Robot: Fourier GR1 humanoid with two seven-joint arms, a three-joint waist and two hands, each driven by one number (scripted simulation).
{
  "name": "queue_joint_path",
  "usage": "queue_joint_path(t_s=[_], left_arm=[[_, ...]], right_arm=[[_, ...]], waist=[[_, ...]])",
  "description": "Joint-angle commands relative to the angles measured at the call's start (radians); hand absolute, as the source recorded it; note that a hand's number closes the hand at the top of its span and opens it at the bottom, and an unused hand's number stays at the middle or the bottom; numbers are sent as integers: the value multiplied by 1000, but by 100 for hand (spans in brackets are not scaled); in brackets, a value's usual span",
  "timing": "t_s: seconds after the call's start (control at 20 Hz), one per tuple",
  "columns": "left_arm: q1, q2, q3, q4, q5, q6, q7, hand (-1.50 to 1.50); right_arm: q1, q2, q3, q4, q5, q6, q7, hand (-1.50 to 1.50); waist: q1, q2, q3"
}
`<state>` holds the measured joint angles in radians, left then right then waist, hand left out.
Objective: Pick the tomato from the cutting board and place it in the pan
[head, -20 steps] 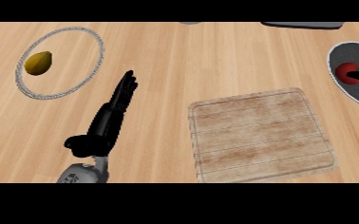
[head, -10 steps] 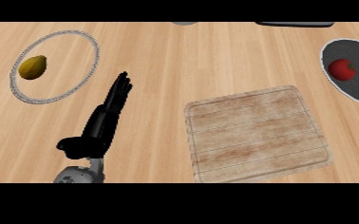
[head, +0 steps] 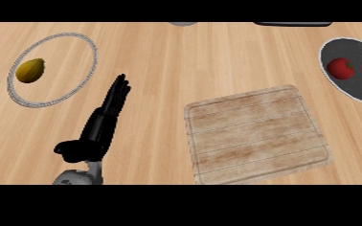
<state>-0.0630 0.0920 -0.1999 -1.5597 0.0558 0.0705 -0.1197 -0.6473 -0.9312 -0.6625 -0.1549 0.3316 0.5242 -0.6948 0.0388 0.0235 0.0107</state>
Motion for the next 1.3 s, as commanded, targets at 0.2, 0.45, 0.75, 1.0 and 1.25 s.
queue_joint_path(t_s=[0.2, 0.45, 0.75, 1.0, 1.25], left_arm=[[-2, -6, 1, 16, -4, 1, -1, 0], [8, -7, 0, -14, -14, 16, 10, 0], [25, -16, -13, -21, -18, 13, 3, 0], [-4, 11, 21, 12, -2, -12, 3, 0], [-8, -32, -5, 22, -19, 12, -7, 0]], right_arm=[[105, 9, 18, -38, -1, 114, -174, -150], [160, -5, 43, -65, 5, 145, -218, -150], [175, 0, 55, -71, -2, 91, -218, -150], [200, -4, 74, -75, 2, 79, -242, -150], [161, -4, 76, -92, -6, 4, -246, -150]], waist=[[-3, -1, 1], [-9, -6, 1], [-4, -9, -1], [-8, -6, -1], [-2, -5, -1]])
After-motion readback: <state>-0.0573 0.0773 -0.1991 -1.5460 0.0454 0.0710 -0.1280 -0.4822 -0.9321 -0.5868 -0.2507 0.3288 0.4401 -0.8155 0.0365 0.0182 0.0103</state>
